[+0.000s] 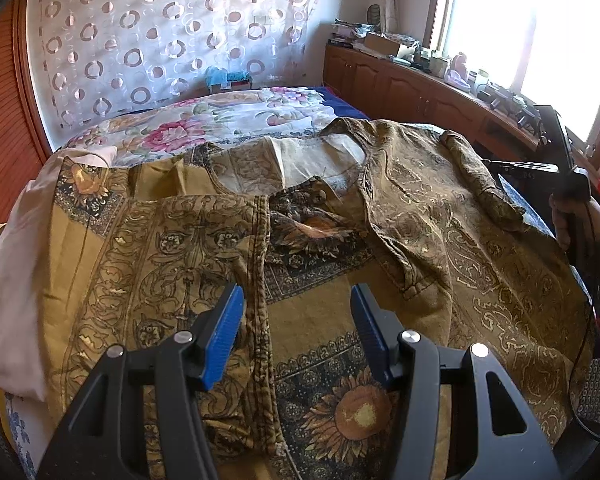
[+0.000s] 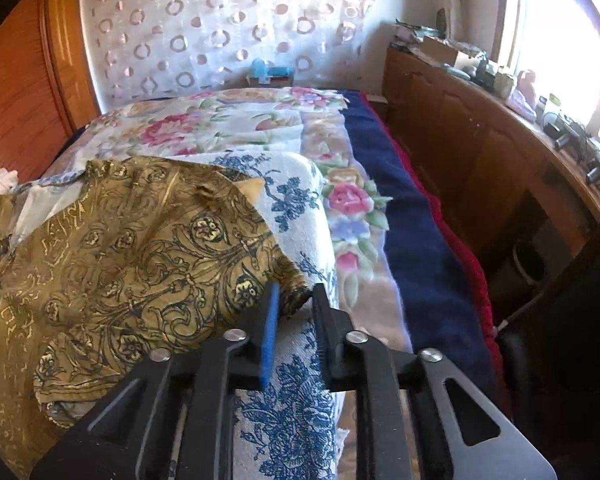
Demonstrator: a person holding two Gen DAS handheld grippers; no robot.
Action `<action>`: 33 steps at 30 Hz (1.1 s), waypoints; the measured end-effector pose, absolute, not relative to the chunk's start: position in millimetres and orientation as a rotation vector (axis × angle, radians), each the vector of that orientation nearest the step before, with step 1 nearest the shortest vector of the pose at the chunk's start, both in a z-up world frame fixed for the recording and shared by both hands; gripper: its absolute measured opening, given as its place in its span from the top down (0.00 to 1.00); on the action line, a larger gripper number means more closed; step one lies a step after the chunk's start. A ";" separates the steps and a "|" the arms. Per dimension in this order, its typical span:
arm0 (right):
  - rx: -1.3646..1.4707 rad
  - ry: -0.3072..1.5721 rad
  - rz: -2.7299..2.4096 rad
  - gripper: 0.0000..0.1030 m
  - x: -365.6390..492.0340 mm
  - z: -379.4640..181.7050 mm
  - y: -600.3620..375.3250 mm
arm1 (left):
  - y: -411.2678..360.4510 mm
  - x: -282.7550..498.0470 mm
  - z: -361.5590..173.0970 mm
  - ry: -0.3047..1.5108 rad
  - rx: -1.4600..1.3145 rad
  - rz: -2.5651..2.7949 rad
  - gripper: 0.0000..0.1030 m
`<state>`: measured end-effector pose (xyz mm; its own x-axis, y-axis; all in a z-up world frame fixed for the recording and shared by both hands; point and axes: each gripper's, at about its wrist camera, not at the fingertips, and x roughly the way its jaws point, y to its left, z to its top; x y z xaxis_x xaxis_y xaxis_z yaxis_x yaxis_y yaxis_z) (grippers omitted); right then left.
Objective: Fold small clothes
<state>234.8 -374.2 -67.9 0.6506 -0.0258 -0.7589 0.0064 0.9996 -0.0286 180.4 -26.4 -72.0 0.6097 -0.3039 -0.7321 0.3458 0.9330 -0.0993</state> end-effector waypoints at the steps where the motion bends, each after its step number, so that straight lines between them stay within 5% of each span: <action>1: -0.025 0.865 -0.013 0.91 236.0 -68.4 -373.6 | -25.1 180.2 -72.7 0.837 0.053 -0.375 0.46; 20: -0.059 0.684 0.459 0.97 242.4 30.9 -238.5 | -3.9 169.7 -61.1 0.797 0.016 -0.344 0.46; 22: -0.058 0.695 0.515 0.90 247.2 34.3 -225.5 | -3.5 169.0 -59.5 0.791 0.012 -0.341 0.46; 24: -0.084 0.676 0.501 0.68 245.4 36.8 -219.2 | -1.6 167.9 -57.2 0.783 0.008 -0.339 0.46; 28: -0.101 0.691 0.435 0.66 238.7 25.9 -230.1 | 2.3 170.0 -54.8 0.773 0.006 -0.326 0.46; 33: -0.109 0.754 0.363 0.51 228.0 -2.9 -254.0 | 3.8 178.5 -57.3 0.781 0.012 -0.298 0.46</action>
<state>228.0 -254.0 -2.9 0.6700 0.2826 -0.6864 -0.3600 0.9324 0.0325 178.5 3.8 -57.3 0.6708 -0.2599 -0.6946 0.2686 0.9581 -0.0991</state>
